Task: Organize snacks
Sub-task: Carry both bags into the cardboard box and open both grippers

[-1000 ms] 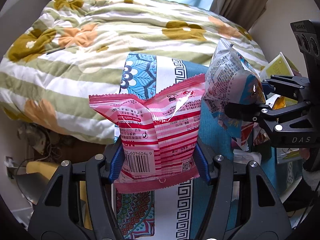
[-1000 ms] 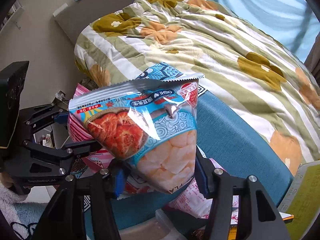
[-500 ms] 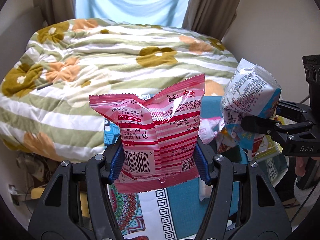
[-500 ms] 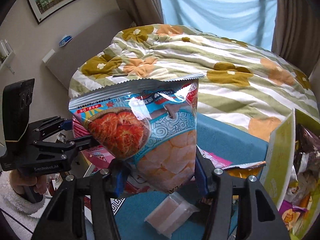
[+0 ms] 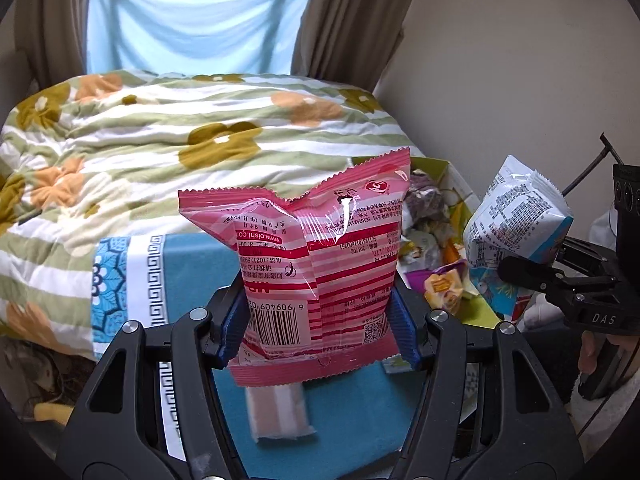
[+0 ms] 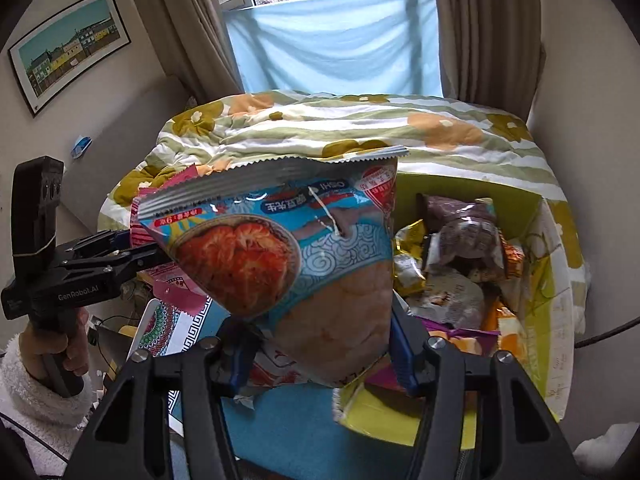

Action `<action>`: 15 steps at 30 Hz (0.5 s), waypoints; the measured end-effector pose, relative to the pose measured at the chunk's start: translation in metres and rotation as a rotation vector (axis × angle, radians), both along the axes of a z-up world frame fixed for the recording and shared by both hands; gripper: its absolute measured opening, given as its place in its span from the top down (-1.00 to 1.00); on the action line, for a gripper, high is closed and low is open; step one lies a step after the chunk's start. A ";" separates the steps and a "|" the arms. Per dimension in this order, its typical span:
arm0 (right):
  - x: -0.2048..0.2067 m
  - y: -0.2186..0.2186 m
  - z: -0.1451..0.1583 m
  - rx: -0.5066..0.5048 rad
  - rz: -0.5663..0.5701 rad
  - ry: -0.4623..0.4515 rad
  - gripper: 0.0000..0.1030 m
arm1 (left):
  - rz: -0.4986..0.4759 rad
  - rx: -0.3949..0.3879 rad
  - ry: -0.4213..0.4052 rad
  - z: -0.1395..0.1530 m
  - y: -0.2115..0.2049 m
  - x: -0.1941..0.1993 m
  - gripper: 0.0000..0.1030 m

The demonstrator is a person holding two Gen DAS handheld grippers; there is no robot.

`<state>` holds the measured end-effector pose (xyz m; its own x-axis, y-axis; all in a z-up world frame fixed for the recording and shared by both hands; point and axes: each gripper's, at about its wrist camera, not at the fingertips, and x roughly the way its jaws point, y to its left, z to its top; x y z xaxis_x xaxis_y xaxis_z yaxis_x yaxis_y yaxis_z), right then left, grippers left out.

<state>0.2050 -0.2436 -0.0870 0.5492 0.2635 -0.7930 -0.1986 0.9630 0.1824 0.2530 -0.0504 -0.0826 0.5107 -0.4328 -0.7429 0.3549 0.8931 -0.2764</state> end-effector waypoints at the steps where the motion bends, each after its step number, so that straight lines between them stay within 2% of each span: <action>1: -0.003 -0.013 0.002 -0.008 -0.009 -0.004 -0.02 | -0.013 0.000 0.001 0.000 -0.020 0.001 -0.12; 5: -0.010 -0.059 0.007 -0.035 -0.031 -0.012 -0.02 | -0.068 -0.010 0.018 -0.005 -0.092 0.005 -0.12; 9: -0.011 -0.100 0.006 -0.044 -0.041 -0.019 -0.02 | -0.085 -0.001 0.042 -0.023 -0.150 0.013 -0.12; 15: -0.005 -0.152 -0.005 -0.032 -0.048 0.000 -0.02 | -0.066 0.011 0.135 -0.057 -0.204 0.025 -0.13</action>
